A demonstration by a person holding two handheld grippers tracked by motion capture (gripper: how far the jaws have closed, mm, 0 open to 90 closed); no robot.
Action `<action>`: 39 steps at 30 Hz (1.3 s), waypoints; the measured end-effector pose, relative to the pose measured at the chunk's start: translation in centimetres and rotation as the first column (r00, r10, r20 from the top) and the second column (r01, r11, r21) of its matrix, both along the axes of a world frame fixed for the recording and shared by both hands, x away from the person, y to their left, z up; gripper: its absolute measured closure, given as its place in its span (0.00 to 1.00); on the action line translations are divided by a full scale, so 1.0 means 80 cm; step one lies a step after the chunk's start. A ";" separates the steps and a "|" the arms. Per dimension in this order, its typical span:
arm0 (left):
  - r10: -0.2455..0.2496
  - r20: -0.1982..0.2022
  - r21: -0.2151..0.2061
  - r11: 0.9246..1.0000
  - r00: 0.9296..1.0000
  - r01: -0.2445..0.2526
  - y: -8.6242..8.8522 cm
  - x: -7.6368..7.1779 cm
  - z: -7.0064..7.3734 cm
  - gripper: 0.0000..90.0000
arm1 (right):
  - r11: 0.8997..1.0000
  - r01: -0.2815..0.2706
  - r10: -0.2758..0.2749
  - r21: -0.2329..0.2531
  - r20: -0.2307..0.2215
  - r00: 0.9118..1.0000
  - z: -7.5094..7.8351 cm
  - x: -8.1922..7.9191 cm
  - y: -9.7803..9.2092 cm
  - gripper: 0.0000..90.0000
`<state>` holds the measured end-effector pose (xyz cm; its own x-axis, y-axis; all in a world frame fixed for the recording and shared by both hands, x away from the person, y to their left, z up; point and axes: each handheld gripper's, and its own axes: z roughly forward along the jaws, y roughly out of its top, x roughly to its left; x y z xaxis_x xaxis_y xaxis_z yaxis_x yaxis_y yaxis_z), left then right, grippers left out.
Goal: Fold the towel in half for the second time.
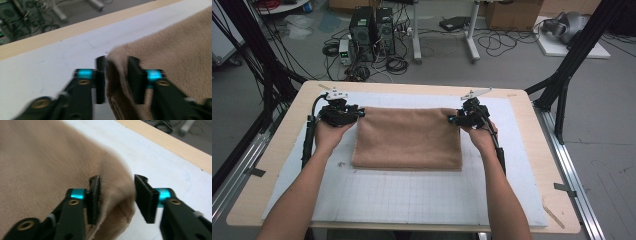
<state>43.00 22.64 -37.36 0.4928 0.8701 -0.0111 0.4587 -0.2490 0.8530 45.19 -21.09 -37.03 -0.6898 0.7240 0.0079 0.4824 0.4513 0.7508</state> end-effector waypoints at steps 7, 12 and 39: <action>-0.051 -0.059 -0.007 0.999 0.997 0.051 -0.002 -0.020 -0.030 0.62 | 1.000 -0.012 0.012 -0.001 -0.030 0.999 -0.017 -0.017 0.001 0.57; -0.108 -0.067 0.013 0.994 0.992 0.109 -0.008 -0.038 -0.048 0.63 | 0.999 -0.049 0.049 0.009 -0.046 0.998 -0.035 -0.032 0.003 0.54; -0.199 -0.007 -0.043 0.979 0.980 0.199 -0.003 -0.088 -0.027 0.18 | 0.980 -0.087 0.084 0.182 0.024 0.996 -0.021 -0.088 -0.001 0.14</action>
<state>35.92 22.39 -39.55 0.6558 0.7532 -0.0515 0.4129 -0.3008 0.8597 38.11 -21.16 -38.72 -0.7499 0.6501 0.1229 0.4353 0.3449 0.8316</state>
